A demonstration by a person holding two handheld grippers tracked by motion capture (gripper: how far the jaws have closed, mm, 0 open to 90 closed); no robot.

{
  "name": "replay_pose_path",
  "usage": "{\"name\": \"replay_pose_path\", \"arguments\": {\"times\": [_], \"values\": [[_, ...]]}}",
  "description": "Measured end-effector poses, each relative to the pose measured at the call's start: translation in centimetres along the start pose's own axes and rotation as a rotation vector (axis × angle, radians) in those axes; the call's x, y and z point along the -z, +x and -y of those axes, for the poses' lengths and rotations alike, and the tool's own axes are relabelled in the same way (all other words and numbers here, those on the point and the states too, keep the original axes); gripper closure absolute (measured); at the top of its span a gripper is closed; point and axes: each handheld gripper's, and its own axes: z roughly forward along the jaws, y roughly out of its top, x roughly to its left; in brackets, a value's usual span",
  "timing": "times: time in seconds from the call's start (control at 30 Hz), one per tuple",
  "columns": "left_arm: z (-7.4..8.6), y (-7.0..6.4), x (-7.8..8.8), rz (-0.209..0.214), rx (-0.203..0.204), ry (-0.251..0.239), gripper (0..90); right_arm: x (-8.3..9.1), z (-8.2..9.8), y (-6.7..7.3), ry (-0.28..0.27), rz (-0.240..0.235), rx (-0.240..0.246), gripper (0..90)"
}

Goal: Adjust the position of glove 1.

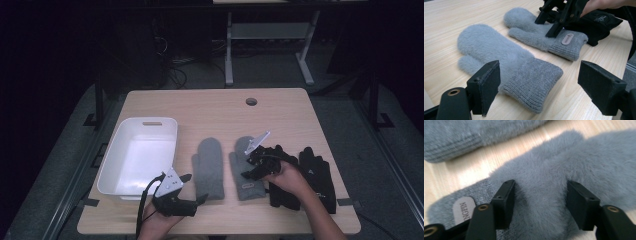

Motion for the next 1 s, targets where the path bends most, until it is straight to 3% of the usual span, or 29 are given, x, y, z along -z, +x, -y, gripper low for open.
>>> {"name": "replay_pose_path", "arguments": {"times": [0.13,0.23,0.27,0.33,0.4,0.53,0.77,1.0], "values": [[0.0,-0.3,-0.1,0.005,-0.008,0.006,18.2,-0.2,0.2,0.3,0.012,0.005,-0.014,57.9],[0.0,-0.4,-0.1,0.005,-0.011,0.004,18.2,-0.2,0.3,0.4,0.010,0.005,-0.016,63.6],[0.0,-0.4,0.0,0.004,-0.011,0.004,18.2,-0.2,0.5,0.5,-0.004,-0.001,-0.041,70.2],[0.0,-0.4,0.0,0.004,-0.011,0.003,18.2,-0.1,0.6,0.4,-0.010,-0.002,-0.045,73.1],[0.0,-0.3,0.0,0.002,-0.006,0.003,18.3,0.1,1.0,0.5,-0.039,-0.011,-0.101,79.6],[0.0,-0.2,0.0,0.002,-0.006,0.006,18.3,0.7,1.4,0.2,-0.076,-0.029,-0.162,82.6],[0.0,-0.4,0.0,0.001,-0.002,0.002,18.3,2.9,0.8,0.6,-0.129,-0.031,-0.209,82.9],[-0.1,-0.4,0.5,-0.002,0.004,-0.009,18.2,4.7,-1.1,1.2,-0.170,-0.039,-0.199,82.8]]}}
